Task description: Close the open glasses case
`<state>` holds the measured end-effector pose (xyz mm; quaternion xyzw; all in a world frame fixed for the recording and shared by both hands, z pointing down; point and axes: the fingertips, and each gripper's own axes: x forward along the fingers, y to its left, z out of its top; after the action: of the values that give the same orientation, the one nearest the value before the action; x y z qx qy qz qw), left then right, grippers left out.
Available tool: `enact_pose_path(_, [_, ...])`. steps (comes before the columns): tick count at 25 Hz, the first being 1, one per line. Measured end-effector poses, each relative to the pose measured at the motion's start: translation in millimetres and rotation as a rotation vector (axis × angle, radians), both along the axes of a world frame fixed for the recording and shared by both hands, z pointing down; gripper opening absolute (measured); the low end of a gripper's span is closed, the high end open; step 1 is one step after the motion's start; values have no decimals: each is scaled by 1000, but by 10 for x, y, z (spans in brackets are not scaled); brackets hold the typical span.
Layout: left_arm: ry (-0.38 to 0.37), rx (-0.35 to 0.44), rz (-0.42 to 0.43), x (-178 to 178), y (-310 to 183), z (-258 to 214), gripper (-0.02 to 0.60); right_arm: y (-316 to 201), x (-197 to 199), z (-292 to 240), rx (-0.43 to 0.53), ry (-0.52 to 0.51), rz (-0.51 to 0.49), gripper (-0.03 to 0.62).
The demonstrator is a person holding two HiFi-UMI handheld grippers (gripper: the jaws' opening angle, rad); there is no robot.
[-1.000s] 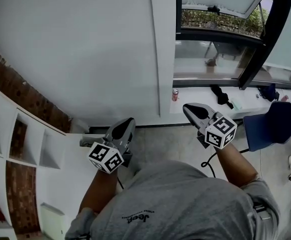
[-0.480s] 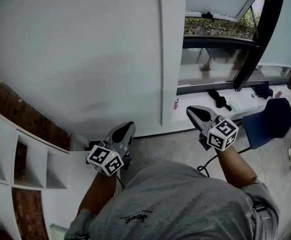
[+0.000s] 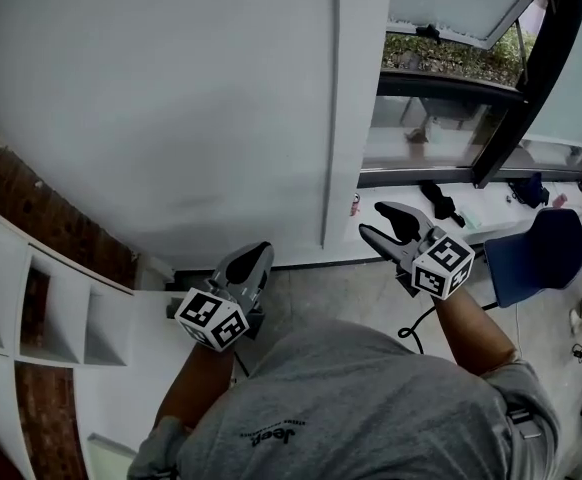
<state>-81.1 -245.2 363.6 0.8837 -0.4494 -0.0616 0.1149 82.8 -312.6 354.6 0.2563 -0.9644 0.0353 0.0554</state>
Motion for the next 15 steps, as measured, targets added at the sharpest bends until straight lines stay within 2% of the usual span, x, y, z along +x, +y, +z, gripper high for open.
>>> enact_pose_path(6, [15,-8,-119,-356,203,61,-3,-1,-428,12,9,30,-111,229])
enact_pose_path(15, [26,-35,-353,-1242,715,205,-3,226,-1520,104,18,63,-334,234])
